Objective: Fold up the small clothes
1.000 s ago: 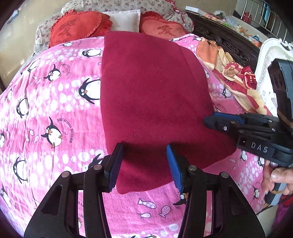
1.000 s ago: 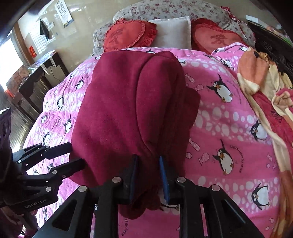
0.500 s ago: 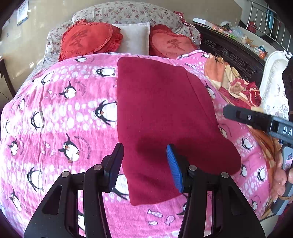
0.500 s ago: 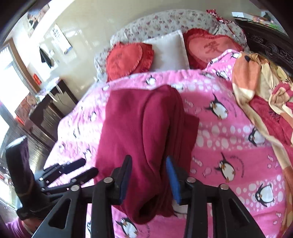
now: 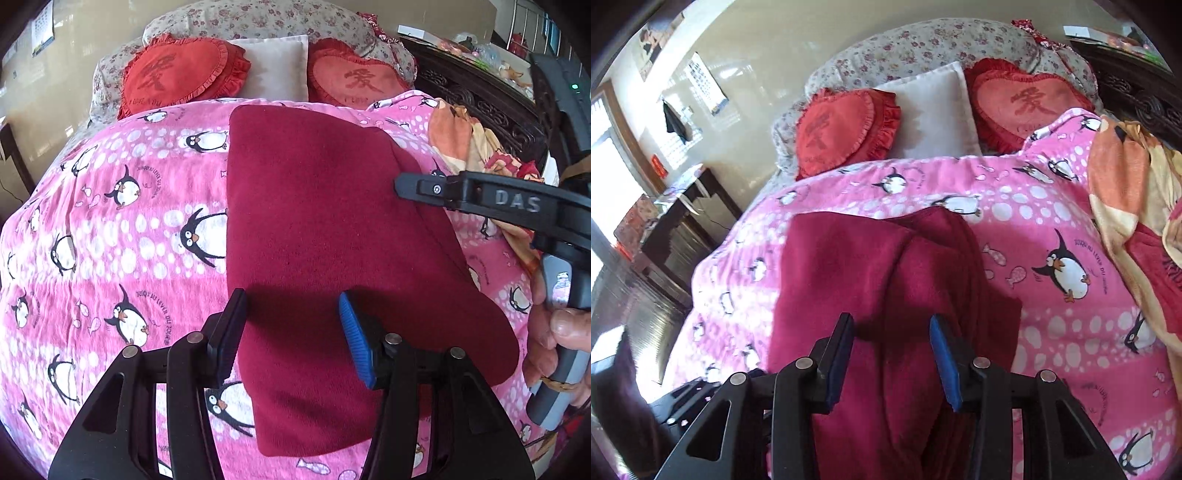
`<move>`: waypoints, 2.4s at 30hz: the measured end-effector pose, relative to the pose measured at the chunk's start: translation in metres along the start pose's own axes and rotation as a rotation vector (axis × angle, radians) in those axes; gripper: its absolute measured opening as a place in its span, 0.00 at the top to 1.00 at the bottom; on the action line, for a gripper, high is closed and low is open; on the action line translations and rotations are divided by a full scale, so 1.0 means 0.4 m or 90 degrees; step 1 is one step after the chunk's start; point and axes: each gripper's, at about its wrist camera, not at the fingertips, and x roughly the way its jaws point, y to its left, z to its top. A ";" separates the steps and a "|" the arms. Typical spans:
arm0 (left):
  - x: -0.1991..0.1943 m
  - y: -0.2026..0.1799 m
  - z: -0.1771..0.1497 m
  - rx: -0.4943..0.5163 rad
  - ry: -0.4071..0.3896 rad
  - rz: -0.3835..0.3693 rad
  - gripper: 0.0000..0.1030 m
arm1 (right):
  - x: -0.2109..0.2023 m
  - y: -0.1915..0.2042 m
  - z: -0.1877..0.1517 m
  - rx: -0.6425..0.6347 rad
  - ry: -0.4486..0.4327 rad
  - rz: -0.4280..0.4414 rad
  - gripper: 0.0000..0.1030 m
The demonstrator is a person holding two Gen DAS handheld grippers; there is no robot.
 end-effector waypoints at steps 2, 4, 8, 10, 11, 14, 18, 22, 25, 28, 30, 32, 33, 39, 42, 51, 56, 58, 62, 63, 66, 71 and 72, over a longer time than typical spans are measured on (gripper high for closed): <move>0.009 -0.004 0.004 0.003 0.000 0.002 0.45 | 0.017 -0.020 0.004 0.016 0.002 -0.003 0.72; 0.016 -0.008 0.008 0.005 -0.001 0.005 0.42 | 0.033 -0.031 0.008 0.017 -0.001 -0.008 0.73; 0.023 -0.011 0.009 0.007 0.003 0.010 0.41 | 0.047 -0.032 0.008 0.008 -0.008 -0.011 0.73; 0.021 -0.007 0.006 0.003 0.007 0.007 0.41 | 0.037 -0.032 0.009 0.014 -0.007 -0.005 0.73; 0.019 -0.004 0.003 0.000 0.007 0.005 0.41 | 0.028 -0.031 0.007 0.020 -0.008 0.002 0.73; 0.016 0.005 -0.007 -0.008 0.008 0.001 0.40 | -0.016 -0.020 -0.005 0.026 -0.003 0.012 0.71; 0.014 0.016 -0.022 -0.032 0.007 -0.006 0.36 | -0.078 0.010 -0.044 0.003 -0.004 -0.001 0.70; 0.013 0.011 -0.029 -0.036 -0.001 0.001 0.34 | -0.093 0.025 -0.108 -0.016 0.007 -0.037 0.70; 0.019 0.005 -0.032 -0.034 0.008 0.006 0.33 | -0.049 0.002 -0.147 -0.011 0.037 -0.061 0.70; 0.016 0.007 -0.035 -0.039 0.004 0.006 0.30 | -0.048 -0.029 -0.155 0.025 0.025 -0.037 0.68; 0.013 0.012 -0.036 -0.044 0.006 0.000 0.30 | -0.060 -0.038 -0.154 0.042 0.021 -0.029 0.61; 0.009 0.017 -0.038 -0.047 0.007 -0.001 0.28 | -0.070 -0.043 -0.155 0.052 0.017 -0.024 0.55; 0.008 0.019 -0.039 -0.050 0.007 -0.001 0.26 | -0.074 -0.044 -0.157 0.055 0.016 -0.019 0.54; 0.005 0.023 -0.042 -0.060 0.010 0.000 0.25 | -0.090 -0.029 -0.156 0.066 0.006 -0.003 0.54; 0.007 0.023 -0.041 -0.057 0.011 0.001 0.24 | -0.094 -0.021 -0.153 0.065 -0.005 -0.006 0.53; -0.008 0.069 -0.025 -0.095 0.020 -0.066 0.24 | -0.074 -0.062 -0.159 0.100 0.003 -0.017 0.36; 0.001 0.076 -0.009 -0.094 0.020 -0.093 0.24 | -0.052 -0.088 -0.152 0.119 0.008 0.010 0.36; 0.008 0.085 0.003 -0.106 0.018 -0.112 0.24 | -0.042 -0.097 -0.141 0.117 0.012 0.017 0.34; 0.036 0.098 0.027 -0.107 0.029 -0.132 0.24 | -0.023 -0.116 -0.120 0.109 0.015 0.030 0.28; 0.045 0.099 0.031 -0.103 0.032 -0.136 0.24 | -0.018 -0.120 -0.117 0.108 0.017 0.036 0.27; 0.066 0.105 0.043 -0.105 0.040 -0.149 0.23 | -0.005 -0.132 -0.109 0.111 0.018 0.056 0.24; 0.098 0.112 0.060 -0.116 0.052 -0.173 0.19 | 0.020 -0.147 -0.101 0.132 0.018 0.094 0.20; 0.103 0.113 0.062 -0.115 0.054 -0.176 0.18 | 0.026 -0.147 -0.100 0.132 0.018 0.100 0.20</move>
